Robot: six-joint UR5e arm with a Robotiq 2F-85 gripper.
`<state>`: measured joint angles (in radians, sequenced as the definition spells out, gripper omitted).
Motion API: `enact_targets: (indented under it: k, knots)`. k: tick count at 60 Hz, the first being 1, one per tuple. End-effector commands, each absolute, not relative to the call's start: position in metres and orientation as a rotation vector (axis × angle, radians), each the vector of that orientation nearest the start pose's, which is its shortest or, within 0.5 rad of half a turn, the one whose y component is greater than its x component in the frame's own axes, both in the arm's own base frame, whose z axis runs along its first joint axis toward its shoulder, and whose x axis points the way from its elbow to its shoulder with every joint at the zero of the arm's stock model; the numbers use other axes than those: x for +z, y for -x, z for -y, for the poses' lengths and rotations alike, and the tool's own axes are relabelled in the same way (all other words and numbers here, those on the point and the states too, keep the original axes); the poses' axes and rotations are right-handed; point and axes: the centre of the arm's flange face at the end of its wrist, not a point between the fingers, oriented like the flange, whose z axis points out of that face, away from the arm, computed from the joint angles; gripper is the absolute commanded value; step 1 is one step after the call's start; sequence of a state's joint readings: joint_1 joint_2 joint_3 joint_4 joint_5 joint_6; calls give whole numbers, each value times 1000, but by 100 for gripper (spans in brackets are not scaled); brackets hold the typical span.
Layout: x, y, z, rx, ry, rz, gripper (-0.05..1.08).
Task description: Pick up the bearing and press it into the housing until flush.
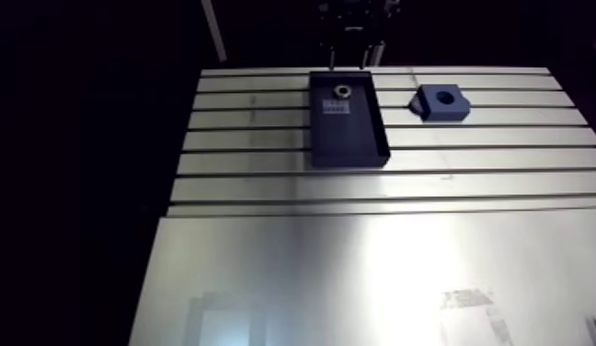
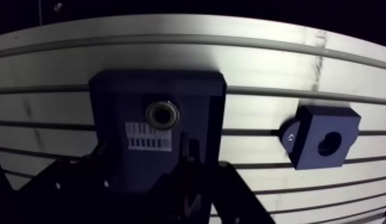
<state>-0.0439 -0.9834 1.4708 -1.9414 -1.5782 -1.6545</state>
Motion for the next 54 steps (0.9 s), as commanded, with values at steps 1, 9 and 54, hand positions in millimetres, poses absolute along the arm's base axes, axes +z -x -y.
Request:
enact_targets:
  k: [1,9,54]
  knots:
    - [213,674,103,0,67,-3039,39]
    - [205,675,101,-4,62,-3027,39]
    - [188,673,100,-1,64,-3029,39]
